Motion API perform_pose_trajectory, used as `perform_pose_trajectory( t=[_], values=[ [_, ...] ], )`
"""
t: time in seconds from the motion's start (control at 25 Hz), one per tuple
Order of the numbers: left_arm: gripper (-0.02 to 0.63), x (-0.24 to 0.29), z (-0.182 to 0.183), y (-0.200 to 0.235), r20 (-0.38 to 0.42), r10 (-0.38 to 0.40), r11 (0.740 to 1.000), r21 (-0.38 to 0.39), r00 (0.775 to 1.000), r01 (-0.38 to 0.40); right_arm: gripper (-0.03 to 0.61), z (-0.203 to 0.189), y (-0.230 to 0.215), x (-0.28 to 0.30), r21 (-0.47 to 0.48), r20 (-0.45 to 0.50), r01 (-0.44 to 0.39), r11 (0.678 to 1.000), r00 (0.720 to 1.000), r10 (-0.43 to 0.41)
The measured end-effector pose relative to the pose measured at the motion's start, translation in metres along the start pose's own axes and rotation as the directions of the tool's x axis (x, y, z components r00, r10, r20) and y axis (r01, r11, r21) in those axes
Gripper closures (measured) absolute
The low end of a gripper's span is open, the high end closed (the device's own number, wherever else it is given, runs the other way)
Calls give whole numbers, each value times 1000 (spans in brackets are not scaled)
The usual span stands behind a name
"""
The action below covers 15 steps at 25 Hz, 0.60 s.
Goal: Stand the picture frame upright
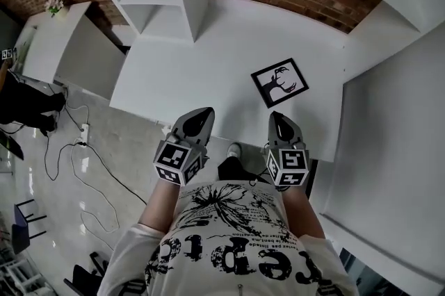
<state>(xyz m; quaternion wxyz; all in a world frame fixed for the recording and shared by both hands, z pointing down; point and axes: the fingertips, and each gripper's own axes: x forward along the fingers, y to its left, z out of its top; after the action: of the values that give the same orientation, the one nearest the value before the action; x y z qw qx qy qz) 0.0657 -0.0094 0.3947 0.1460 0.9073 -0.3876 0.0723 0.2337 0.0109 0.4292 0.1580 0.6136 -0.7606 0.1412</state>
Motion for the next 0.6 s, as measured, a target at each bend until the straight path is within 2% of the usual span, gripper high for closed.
perform_pose_trajectory(
  t=[0.28, 0.6],
  values=[
    [601, 61, 9, 37, -4, 11, 1000, -25, 1000, -11, 577, 13, -38, 69, -12, -36, -26, 1000, 999, 25],
    [601, 120, -12, 63, -66, 4, 999, -51, 998, -7, 577, -24, -59, 128, -16, -173, -77, 997, 982, 74]
  ],
)
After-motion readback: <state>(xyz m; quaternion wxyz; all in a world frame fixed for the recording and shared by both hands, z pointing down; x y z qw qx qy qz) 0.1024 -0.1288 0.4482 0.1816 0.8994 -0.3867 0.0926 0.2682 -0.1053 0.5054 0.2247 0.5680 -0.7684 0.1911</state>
